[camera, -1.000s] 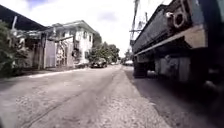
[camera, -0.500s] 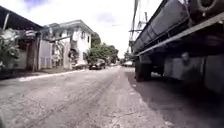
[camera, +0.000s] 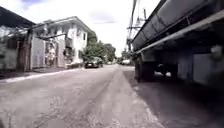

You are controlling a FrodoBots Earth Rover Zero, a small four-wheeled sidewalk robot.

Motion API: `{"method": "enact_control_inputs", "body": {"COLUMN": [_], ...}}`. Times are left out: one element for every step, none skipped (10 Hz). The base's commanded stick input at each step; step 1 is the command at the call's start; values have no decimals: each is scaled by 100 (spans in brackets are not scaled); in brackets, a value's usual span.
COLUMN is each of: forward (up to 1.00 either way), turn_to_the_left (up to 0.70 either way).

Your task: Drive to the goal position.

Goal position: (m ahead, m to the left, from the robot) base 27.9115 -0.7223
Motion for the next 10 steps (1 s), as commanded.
{"method": "enact_control_inputs", "body": {"forward": [100,100,100,100,100,100,100,100,100,100], "turn_to_the_left": [0,0,0,0,0,0,0,0,0,0]}}
